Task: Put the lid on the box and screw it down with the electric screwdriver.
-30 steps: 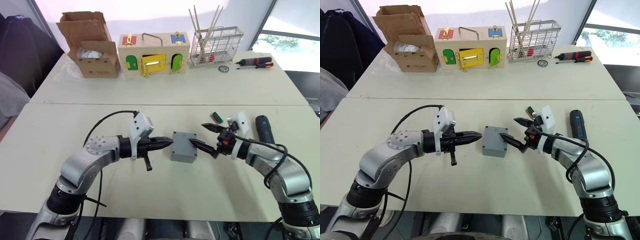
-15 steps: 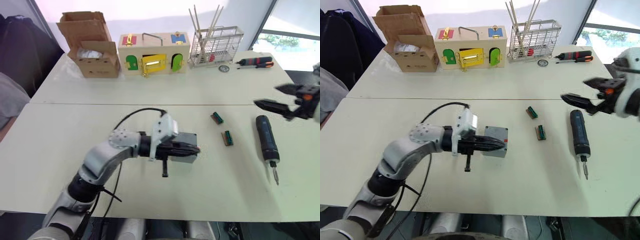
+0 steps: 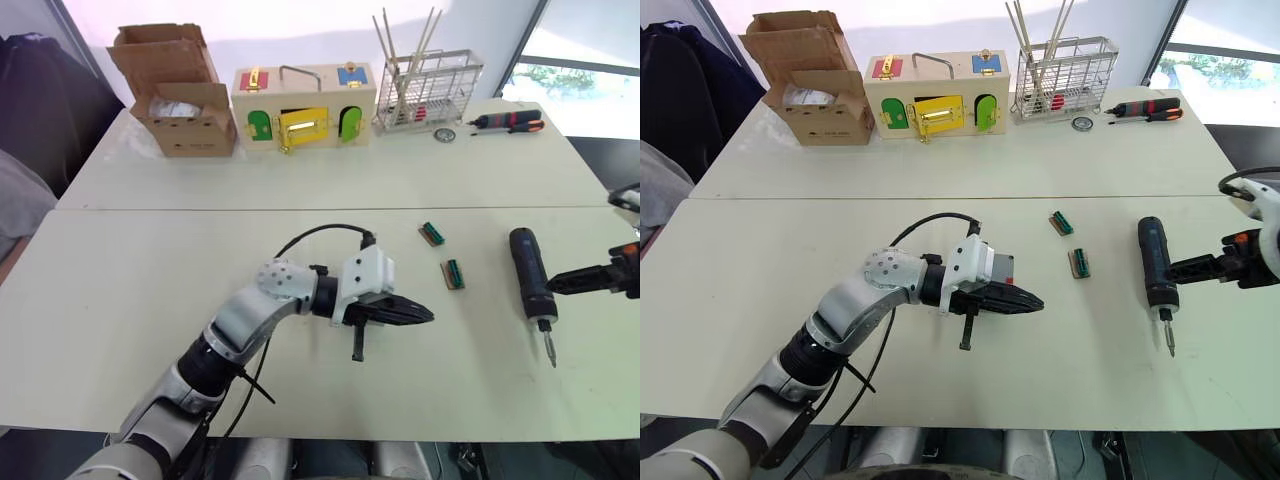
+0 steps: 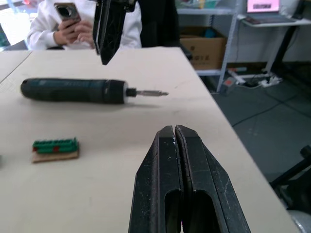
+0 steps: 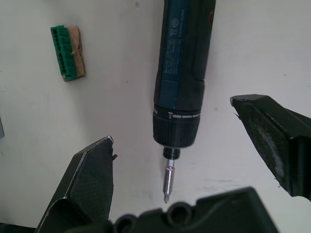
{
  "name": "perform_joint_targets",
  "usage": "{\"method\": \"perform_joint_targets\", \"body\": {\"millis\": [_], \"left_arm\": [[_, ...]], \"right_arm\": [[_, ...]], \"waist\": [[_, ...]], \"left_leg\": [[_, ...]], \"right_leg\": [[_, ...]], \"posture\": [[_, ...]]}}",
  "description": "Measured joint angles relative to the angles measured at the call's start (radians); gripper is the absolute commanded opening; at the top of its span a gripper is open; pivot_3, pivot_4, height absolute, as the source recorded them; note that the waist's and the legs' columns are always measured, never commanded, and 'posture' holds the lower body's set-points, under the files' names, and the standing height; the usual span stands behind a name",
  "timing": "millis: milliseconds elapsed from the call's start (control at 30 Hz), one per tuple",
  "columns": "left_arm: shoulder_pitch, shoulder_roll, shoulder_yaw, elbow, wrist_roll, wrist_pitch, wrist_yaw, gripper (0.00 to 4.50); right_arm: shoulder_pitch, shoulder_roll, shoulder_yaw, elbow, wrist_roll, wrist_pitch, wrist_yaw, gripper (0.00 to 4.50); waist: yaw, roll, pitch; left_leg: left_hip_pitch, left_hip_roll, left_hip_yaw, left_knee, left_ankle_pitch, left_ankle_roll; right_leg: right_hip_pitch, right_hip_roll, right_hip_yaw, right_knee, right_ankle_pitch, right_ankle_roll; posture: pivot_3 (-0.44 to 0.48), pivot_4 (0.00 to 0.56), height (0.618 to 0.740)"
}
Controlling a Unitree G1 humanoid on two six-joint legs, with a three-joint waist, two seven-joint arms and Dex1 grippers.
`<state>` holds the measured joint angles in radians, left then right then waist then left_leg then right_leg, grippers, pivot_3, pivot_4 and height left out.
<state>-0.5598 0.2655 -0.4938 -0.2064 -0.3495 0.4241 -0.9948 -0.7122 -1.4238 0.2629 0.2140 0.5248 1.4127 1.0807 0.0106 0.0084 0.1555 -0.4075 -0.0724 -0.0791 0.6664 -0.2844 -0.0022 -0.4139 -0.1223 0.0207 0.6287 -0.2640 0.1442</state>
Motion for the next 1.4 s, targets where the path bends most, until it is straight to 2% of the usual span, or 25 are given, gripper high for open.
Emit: {"method": "perform_joint_targets", "body": {"millis": [167,467,633,733,933,1200,1300,1400], "left_arm": [[0.009,0.013,0.0,-0.019,0.059,0.0,0.055,0.0],[0.02,-0.01,-0.003,-0.056,0.079,0.011,0.104,0.0],[0.034,-0.019,-0.001,-0.063,0.08,0.022,0.128,0.0],[0.036,-0.036,-0.001,-0.064,0.079,0.023,0.138,0.0],[0.043,-0.039,-0.001,-0.068,0.083,0.025,0.167,0.0],[0.055,-0.037,-0.001,-0.07,0.086,0.027,0.184,0.0],[0.057,-0.02,0.01,-0.071,0.082,0.032,0.182,0.0],[0.061,0.009,0.046,-0.071,0.068,0.045,0.17,0.0]], "right_arm": [[-0.113,0.123,0.128,0.128,-0.085,0.001,0.022,4.47],[-0.18,0.205,0.314,0.295,-0.256,-0.083,0.104,4.47],[-0.227,0.251,0.366,0.389,-0.349,-0.14,0.169,4.47],[-0.249,0.281,0.388,0.447,-0.407,-0.178,0.199,3.7],[-0.247,0.293,0.419,0.475,-0.512,-0.249,0.27,1.88],[-0.228,0.307,0.393,0.482,-0.583,-0.281,0.314,1.86],[-0.238,0.352,0.319,0.539,-0.584,-0.273,0.269,1.86],[-0.256,0.387,0.225,0.579,-0.571,-0.268,0.206,1.86]], "waist": [[0.005,0.0,0.0],[0.001,0.0,0.0],[0.001,-0.001,0.0],[0.001,-0.005,-0.001],[0.002,-0.005,-0.001],[0.004,-0.007,-0.002],[-0.002,-0.012,-0.004],[-0.018,-0.012,-0.003]], "left_leg": [[-0.001,-0.001,-0.001,0.0,0.003,-0.005],[-0.001,-0.001,0.0,0.0,0.004,-0.006],[-0.001,-0.001,-0.001,0.001,0.004,-0.007],[0.0,-0.001,-0.001,0.001,0.004,-0.007],[0.0,-0.001,-0.003,0.001,0.004,-0.007],[0.0,-0.001,-0.005,0.001,0.004,-0.007],[0.002,-0.001,-0.004,0.001,0.004,-0.008],[0.002,-0.001,-0.002,0.001,0.005,-0.008]], "right_leg": [[0.0,0.0,0.0,0.0,0.0,0.0],[-0.002,0.0,0.0,0.002,0.0,0.0],[-0.001,0.0,0.0,0.002,0.0,0.0],[0.001,0.0,0.0,0.001,0.0,0.0],[0.001,0.0,-0.002,0.001,0.0,0.0],[0.002,0.0,-0.004,0.001,0.0,0.0],[0.003,0.001,-0.003,0.001,0.0,0.0],[0.002,0.001,-0.001,0.001,0.0,0.0]], "posture": [[0.0,0.15,0.73],[0.0,0.15,0.73],[0.0,0.15,0.73],[0.0,0.15,0.73],[0.0,0.15,0.73],[0.0,0.15,0.73],[0.0,0.15,0.73],[0.0,0.15,0.73]]}}
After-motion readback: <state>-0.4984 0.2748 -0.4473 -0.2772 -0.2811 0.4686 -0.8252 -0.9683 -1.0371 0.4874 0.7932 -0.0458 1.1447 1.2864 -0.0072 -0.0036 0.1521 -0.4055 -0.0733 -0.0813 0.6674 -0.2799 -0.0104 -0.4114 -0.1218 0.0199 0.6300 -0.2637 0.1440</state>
